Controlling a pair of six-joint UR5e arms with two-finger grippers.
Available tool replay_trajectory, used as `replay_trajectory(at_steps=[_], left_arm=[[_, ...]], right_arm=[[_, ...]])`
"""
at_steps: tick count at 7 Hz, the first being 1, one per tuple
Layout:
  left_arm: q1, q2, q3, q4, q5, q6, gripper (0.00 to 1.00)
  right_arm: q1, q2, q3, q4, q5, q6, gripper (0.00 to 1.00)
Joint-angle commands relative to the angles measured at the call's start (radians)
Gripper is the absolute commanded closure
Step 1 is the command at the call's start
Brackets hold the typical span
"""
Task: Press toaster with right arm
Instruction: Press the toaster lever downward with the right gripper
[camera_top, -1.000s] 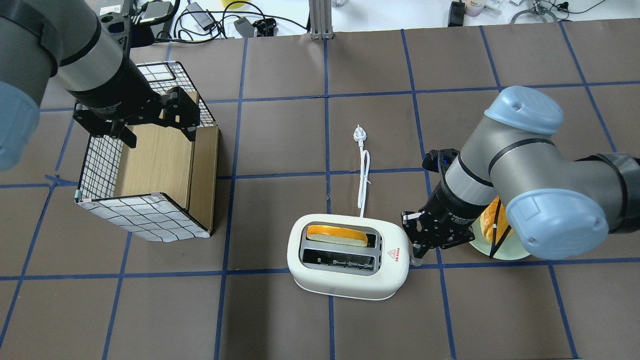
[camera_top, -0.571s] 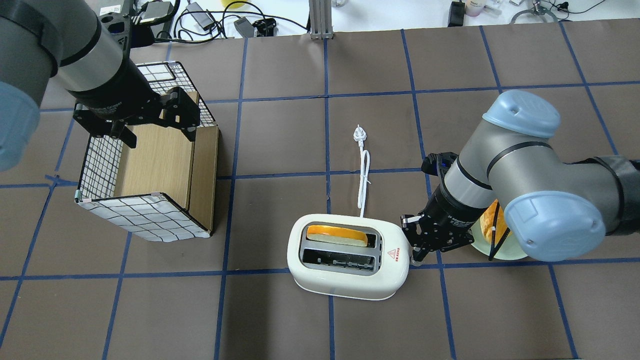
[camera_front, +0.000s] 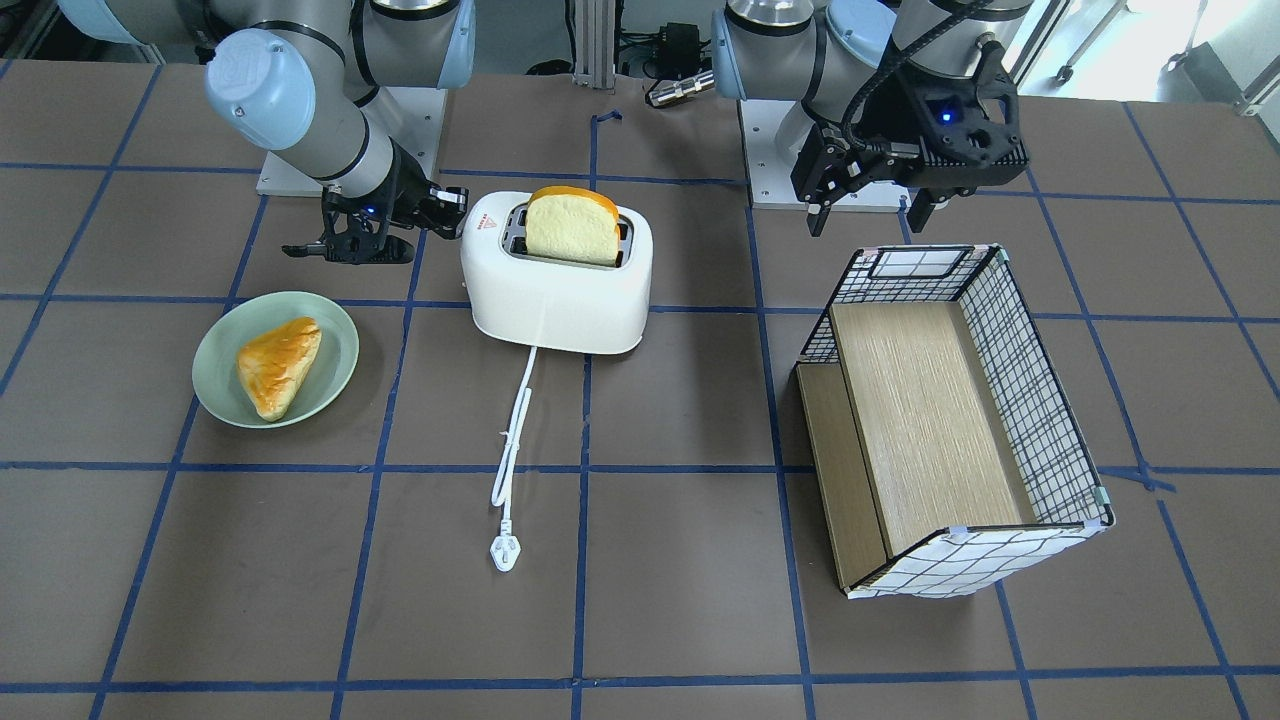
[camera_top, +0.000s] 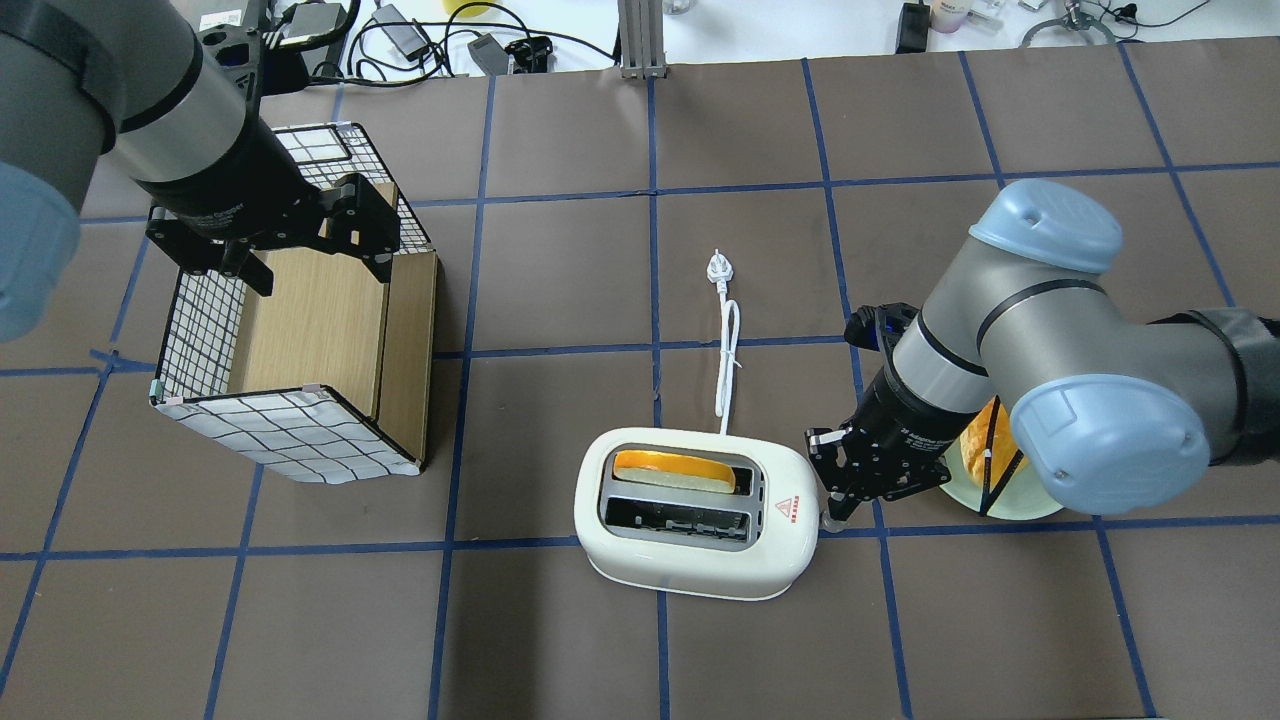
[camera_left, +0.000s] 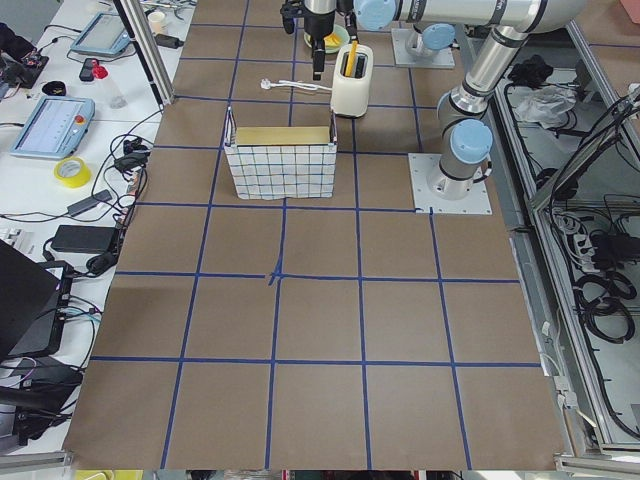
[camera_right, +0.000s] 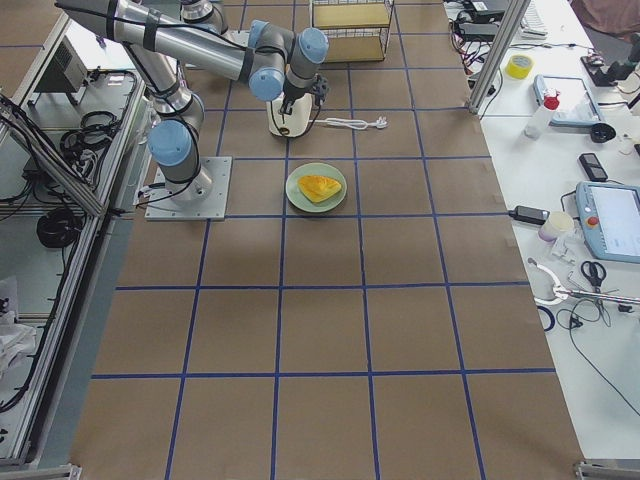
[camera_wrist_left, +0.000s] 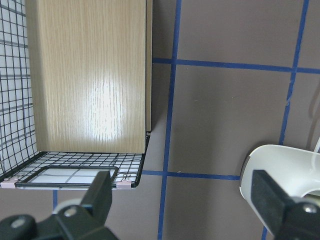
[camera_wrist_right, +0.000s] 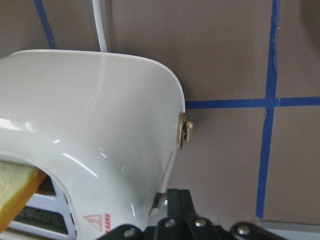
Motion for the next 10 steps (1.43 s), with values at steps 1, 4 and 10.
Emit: replay_trajectory(at_steps=[1, 4, 10], left_arm=[[0.0, 0.0, 0.0, 0.0, 0.0, 0.0, 0.0], [0.0, -0.001, 0.0, 0.0, 0.0, 0.0, 0.0], [0.0, 0.0, -0.001, 0.0, 0.0, 0.0, 0.0]], right_arm=[[-0.008, 0.014, 0.016, -0.017, 0.007, -0.015, 1.0], [-0.003, 0.018, 0.033, -0.034, 0.011, -0.016, 1.0], [-0.003, 0.091, 0.052, -0.098, 0.019, -0.028, 1.0]])
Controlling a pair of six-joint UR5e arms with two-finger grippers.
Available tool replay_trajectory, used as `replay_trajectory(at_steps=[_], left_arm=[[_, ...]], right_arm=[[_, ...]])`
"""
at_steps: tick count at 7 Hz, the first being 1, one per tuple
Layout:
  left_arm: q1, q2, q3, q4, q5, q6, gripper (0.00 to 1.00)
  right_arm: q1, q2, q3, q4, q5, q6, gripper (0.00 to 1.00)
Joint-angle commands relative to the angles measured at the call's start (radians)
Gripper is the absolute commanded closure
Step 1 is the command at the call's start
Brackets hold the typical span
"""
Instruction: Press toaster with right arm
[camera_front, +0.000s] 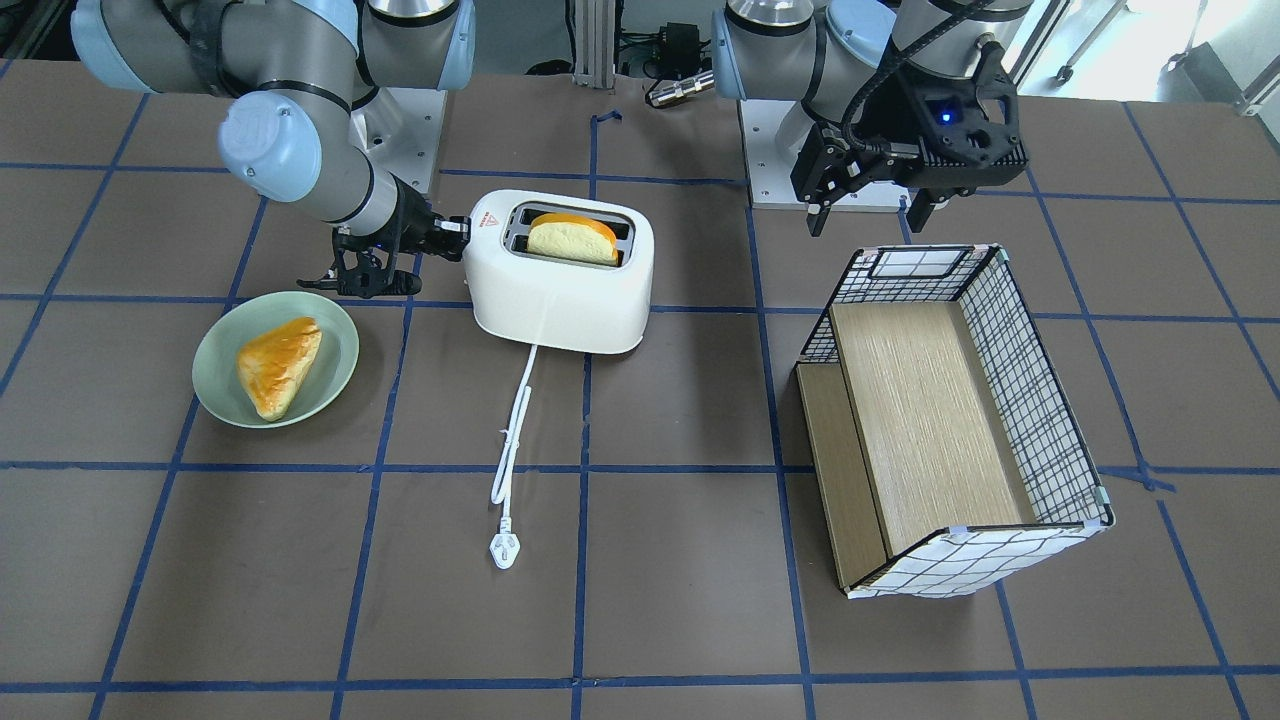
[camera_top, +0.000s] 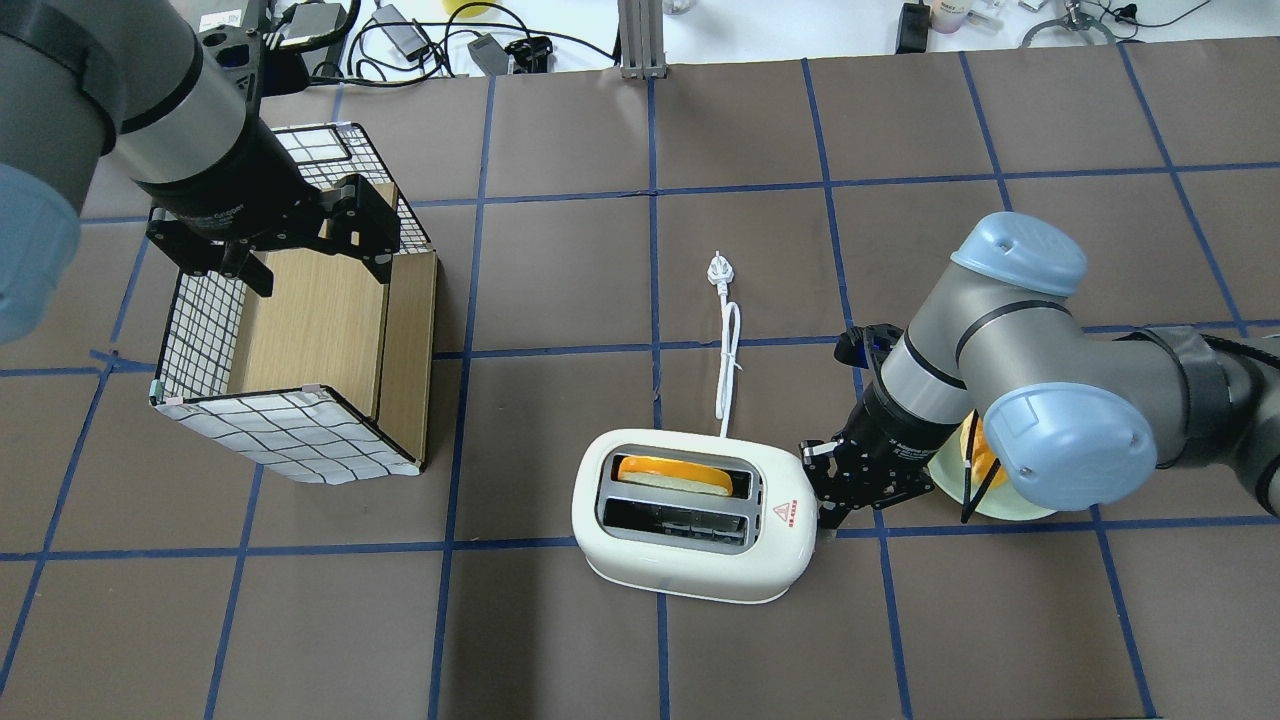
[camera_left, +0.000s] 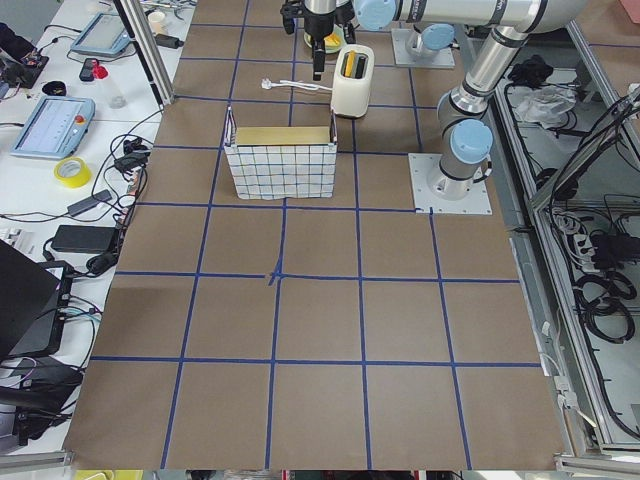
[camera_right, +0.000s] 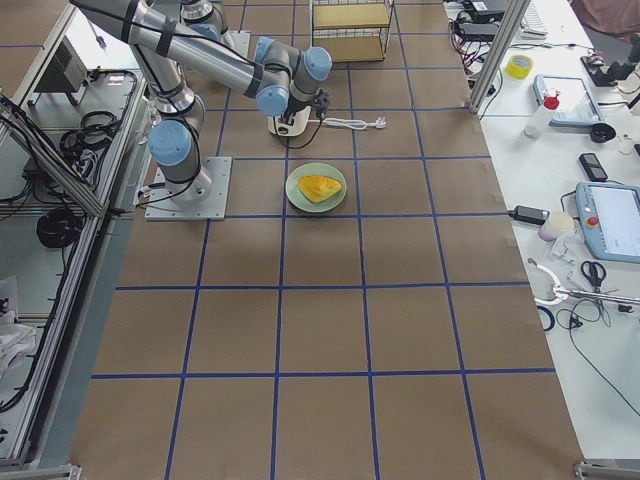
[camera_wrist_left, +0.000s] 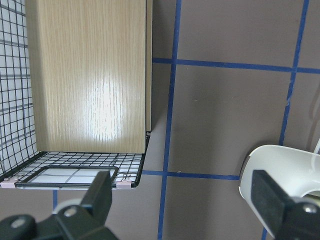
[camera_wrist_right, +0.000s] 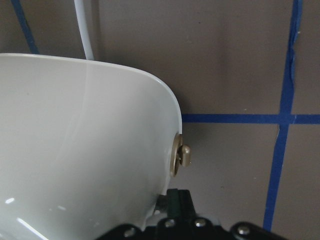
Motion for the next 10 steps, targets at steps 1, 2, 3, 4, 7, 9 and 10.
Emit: replay_trajectory(at_steps=[1, 2, 3, 4, 7, 9, 10], left_arm=[[0.0, 0.0, 0.001, 0.0, 0.0, 0.0, 0.0], [0.0, -0.001, 0.001, 0.0, 0.0, 0.0, 0.0], [0.0, 0.0, 0.001, 0.0, 0.0, 0.0, 0.0], [0.0, 0.0, 0.001, 0.0, 0.0, 0.0, 0.0], [0.0, -0.001, 0.001, 0.0, 0.0, 0.0, 0.0], [0.0, 0.0, 0.001, 0.0, 0.0, 0.0, 0.0], [0.0, 0.0, 0.001, 0.0, 0.0, 0.0, 0.0]], right_arm=[[0.0, 0.01, 0.001, -0.005, 0.001, 0.004, 1.0], [0.0, 0.007, -0.001, -0.004, -0.002, 0.012, 1.0], [-0.001, 0.002, -0.004, -0.005, -0.011, 0.017, 1.0], [-0.001, 0.001, -0.01, -0.007, -0.015, 0.033, 1.0], [0.0, -0.062, -0.1, 0.059, -0.041, 0.124, 1.0], [0.003, -0.07, -0.261, 0.207, -0.06, 0.141, 1.0], [0.003, -0.07, -0.336, 0.244, -0.096, 0.153, 1.0]])
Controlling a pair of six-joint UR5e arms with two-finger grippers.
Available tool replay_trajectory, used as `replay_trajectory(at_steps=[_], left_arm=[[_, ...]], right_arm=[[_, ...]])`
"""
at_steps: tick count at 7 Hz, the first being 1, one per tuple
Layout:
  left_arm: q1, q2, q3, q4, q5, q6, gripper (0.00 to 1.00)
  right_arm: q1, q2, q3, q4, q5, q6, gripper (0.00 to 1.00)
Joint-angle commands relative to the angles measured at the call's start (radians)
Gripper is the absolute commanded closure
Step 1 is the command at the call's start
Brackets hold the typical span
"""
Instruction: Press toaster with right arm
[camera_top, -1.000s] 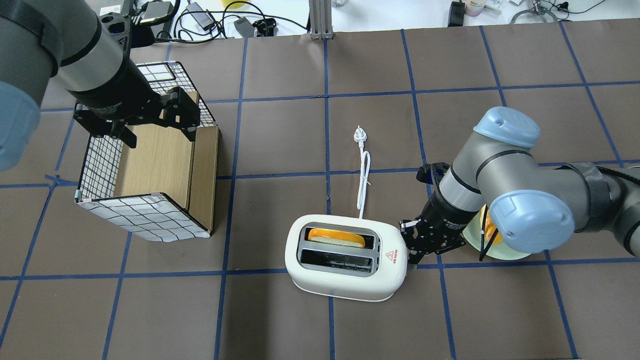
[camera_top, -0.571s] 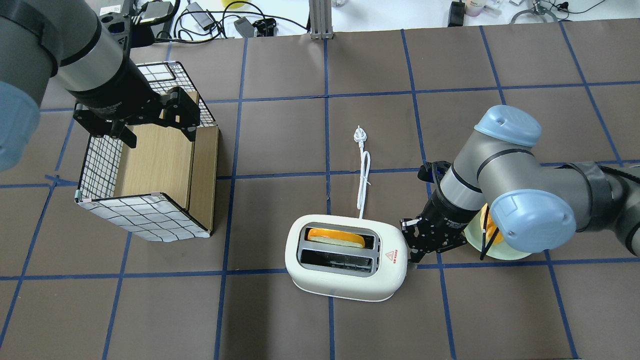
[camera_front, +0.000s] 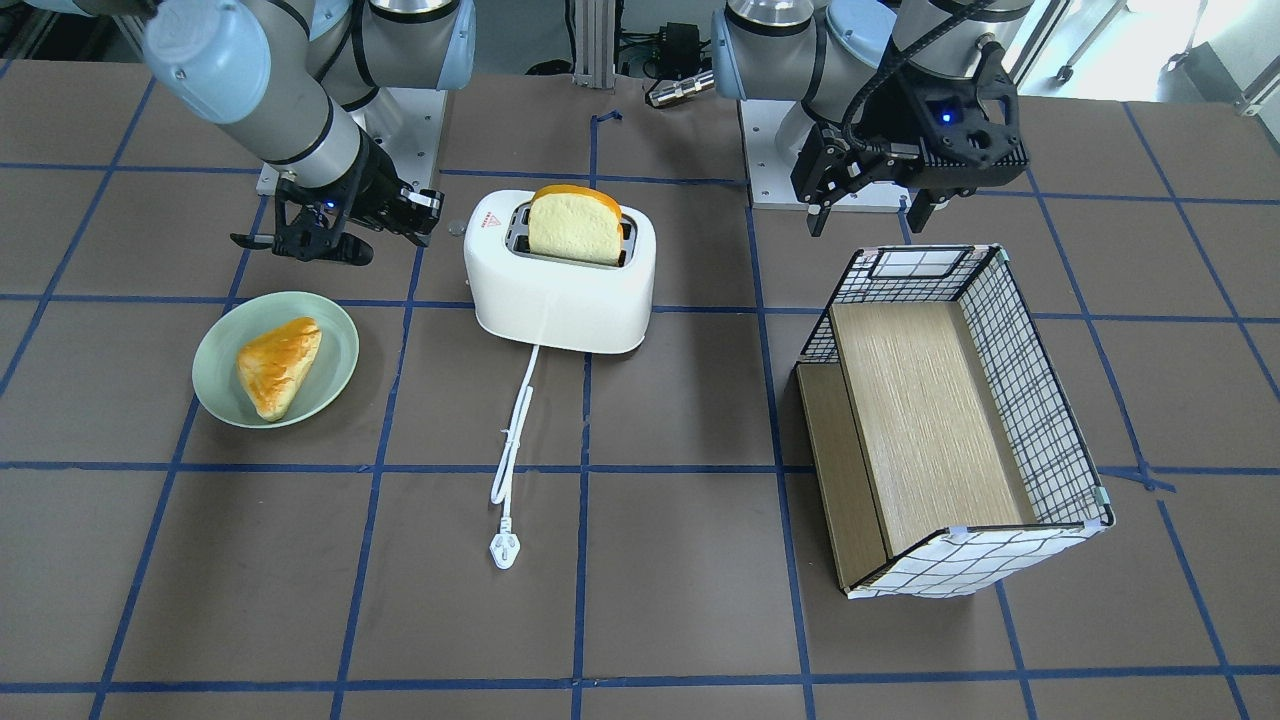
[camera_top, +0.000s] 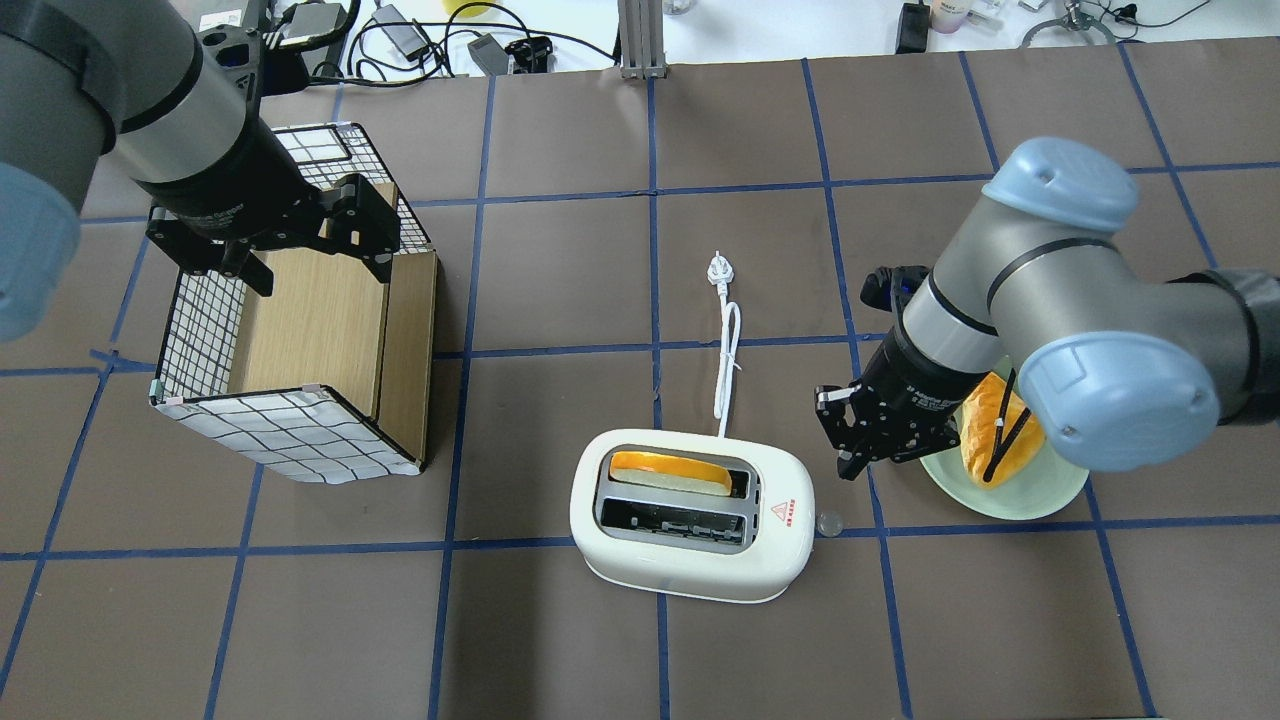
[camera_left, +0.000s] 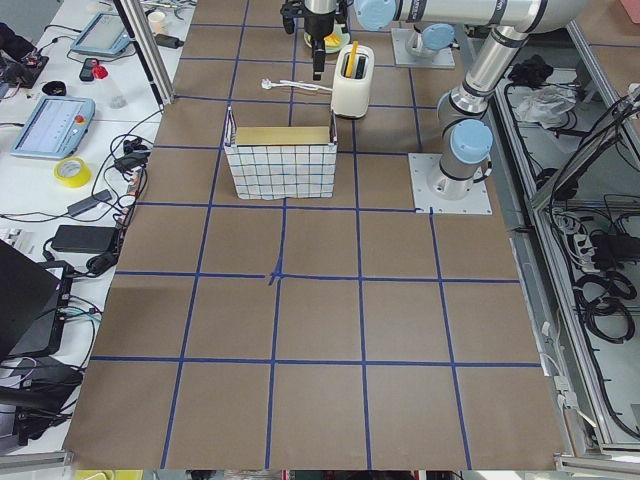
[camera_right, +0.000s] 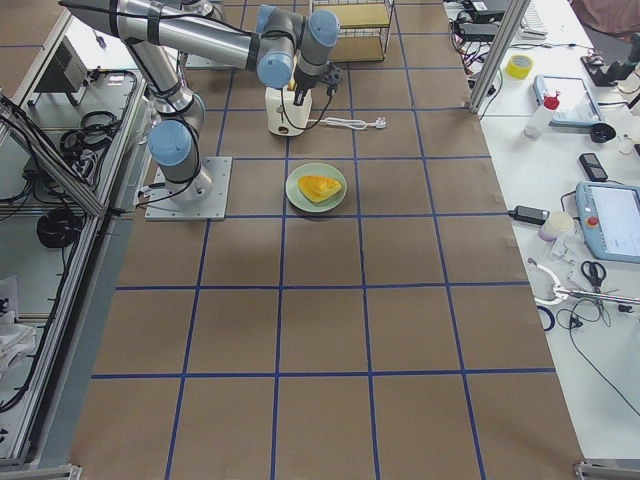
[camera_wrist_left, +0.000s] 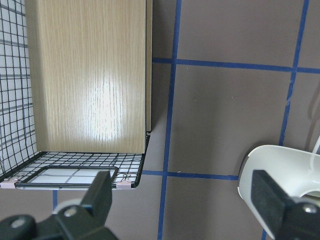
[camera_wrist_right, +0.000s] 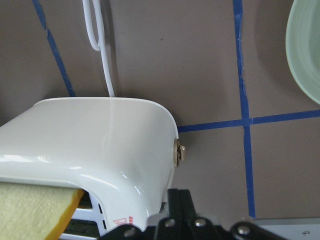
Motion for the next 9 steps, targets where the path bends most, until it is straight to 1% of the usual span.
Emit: replay_trajectory(at_steps=[1, 2, 3, 4, 5, 6, 7, 8, 9], left_arm=[[0.0, 0.0, 0.0, 0.0, 0.0, 0.0, 0.0], [0.0, 0.0, 0.0, 0.0, 0.0, 0.0, 0.0], [0.0, 0.0, 0.0, 0.0, 0.0, 0.0, 0.0], [0.0, 0.0, 0.0, 0.0, 0.0, 0.0, 0.0], [0.0, -0.001, 0.0, 0.0, 0.0, 0.0, 0.0], [0.0, 0.0, 0.0, 0.0, 0.0, 0.0, 0.0], [0.0, 0.0, 0.0, 0.0, 0.0, 0.0, 0.0], [0.0, 0.0, 0.0, 0.0, 0.0, 0.0, 0.0], [0.0, 0.0, 0.0, 0.0, 0.0, 0.0, 0.0]], right_arm=[[0.002, -0.004, -0.161, 0.069, -0.063, 0.025, 1.0], [0.004, -0.002, -0.231, 0.06, -0.11, 0.022, 0.82], [0.006, 0.007, -0.282, 0.014, -0.12, -0.006, 0.27], [0.006, 0.013, -0.287, -0.135, -0.14, -0.02, 0.0], [0.007, 0.018, -0.29, -0.176, -0.16, -0.035, 0.0], [0.007, 0.018, -0.29, -0.202, -0.161, -0.09, 0.0], [0.007, 0.016, -0.277, -0.266, -0.201, -0.13, 0.0], [0.007, 0.019, -0.281, -0.267, -0.212, -0.132, 0.0], [0.007, 0.018, -0.284, -0.177, -0.21, -0.116, 0.0]])
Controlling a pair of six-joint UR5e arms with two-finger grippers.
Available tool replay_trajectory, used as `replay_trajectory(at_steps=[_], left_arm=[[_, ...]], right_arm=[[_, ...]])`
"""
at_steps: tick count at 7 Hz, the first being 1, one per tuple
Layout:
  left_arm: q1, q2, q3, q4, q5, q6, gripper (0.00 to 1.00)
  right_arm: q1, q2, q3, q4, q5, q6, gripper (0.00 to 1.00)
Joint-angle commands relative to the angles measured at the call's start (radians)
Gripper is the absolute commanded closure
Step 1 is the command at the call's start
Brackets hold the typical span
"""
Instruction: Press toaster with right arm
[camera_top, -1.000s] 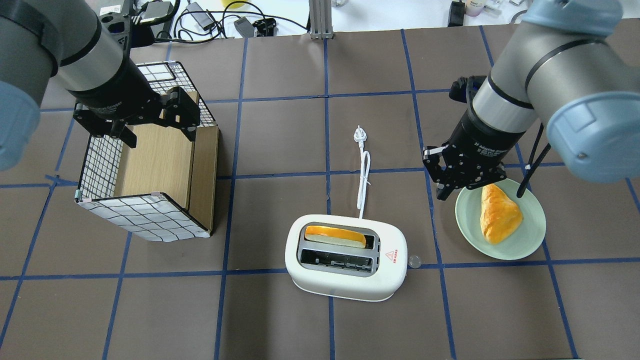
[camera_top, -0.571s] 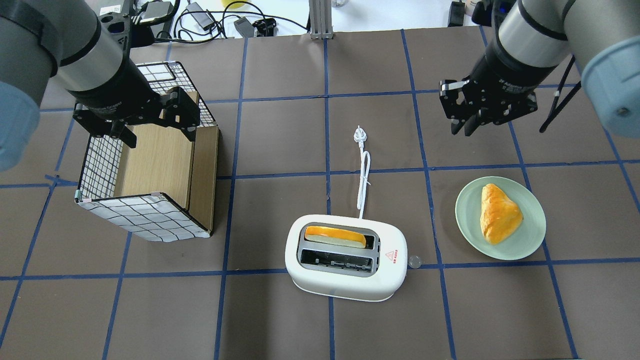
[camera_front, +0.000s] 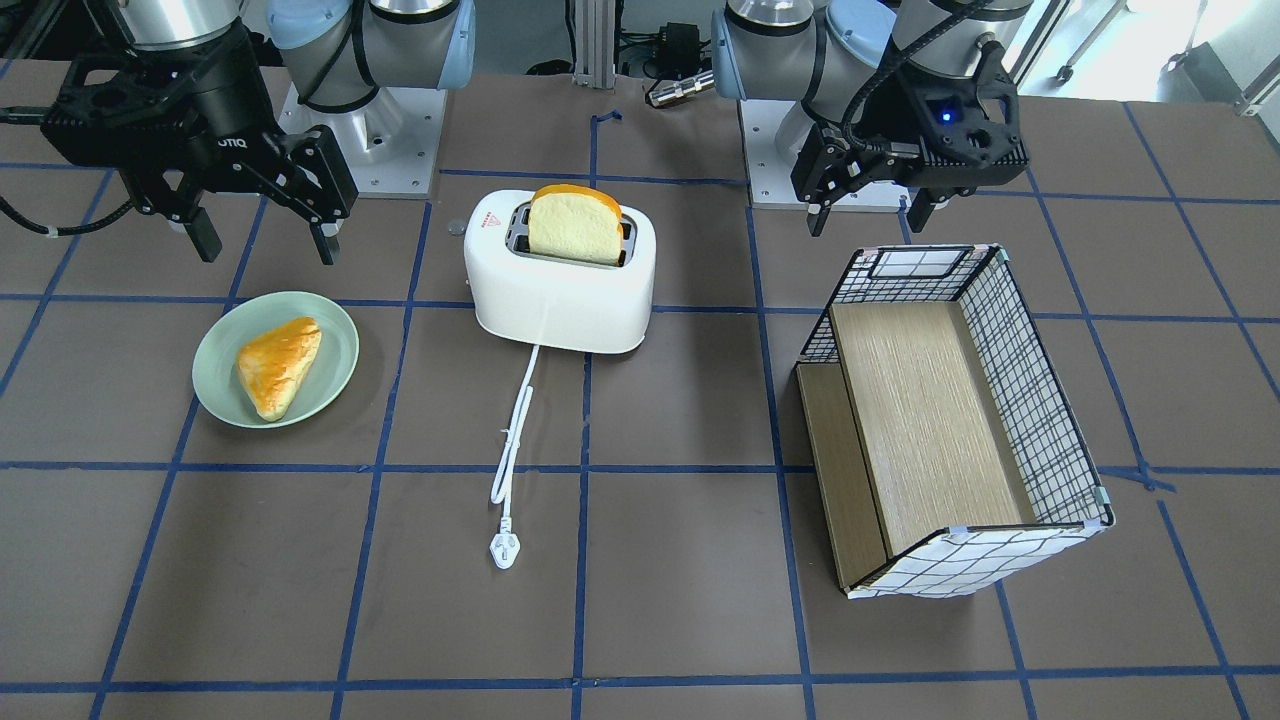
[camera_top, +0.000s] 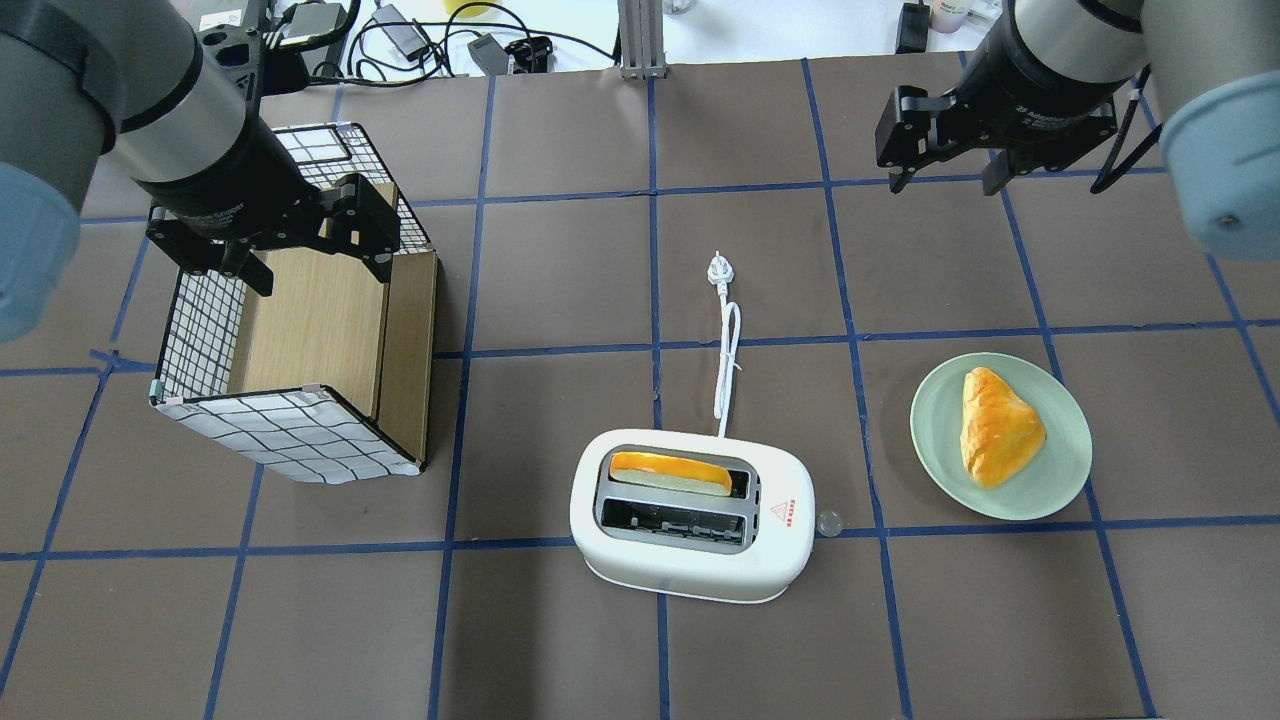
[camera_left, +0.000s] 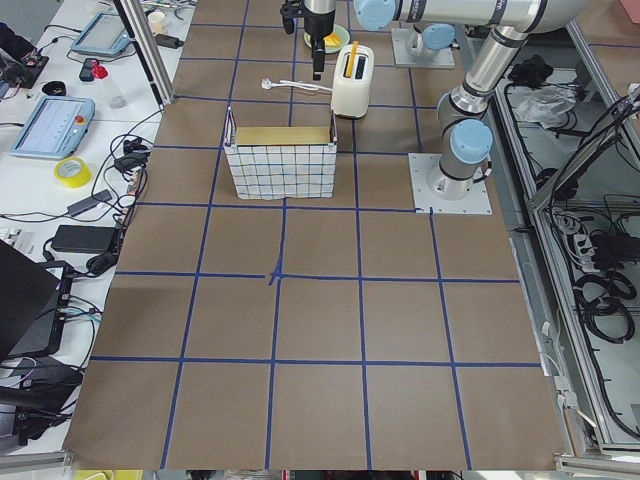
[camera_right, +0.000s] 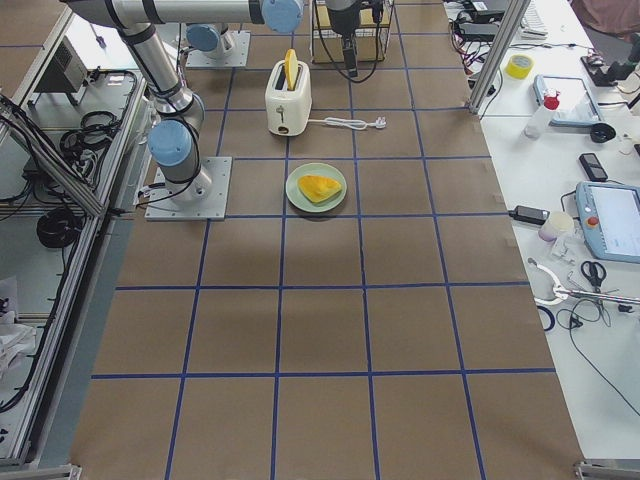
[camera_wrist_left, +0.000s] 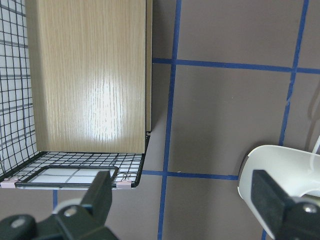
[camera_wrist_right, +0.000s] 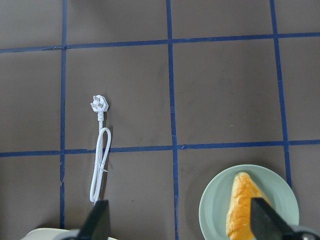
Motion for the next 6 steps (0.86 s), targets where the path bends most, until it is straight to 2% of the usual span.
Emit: replay_trajectory(at_steps=[1, 3, 4, 6], left_arm=[[0.0, 0.0, -0.002, 0.0, 0.0, 0.0, 0.0], [0.0, -0.001, 0.0, 0.0, 0.0, 0.0, 0.0], [0.0, 0.0, 0.0, 0.0, 0.0, 0.0, 0.0], [0.0, 0.0, 0.0, 0.0, 0.0, 0.0, 0.0]], right_arm=[[-0.001, -0.003, 0.002, 0.101, -0.008, 0.006, 0.0], [-0.008, 0.033, -0.052, 0.108, -0.009, -0.01, 0.0], [-0.008, 0.084, -0.117, 0.134, -0.008, -0.011, 0.0], [-0.006, 0.093, -0.13, 0.148, -0.009, -0.001, 0.0]])
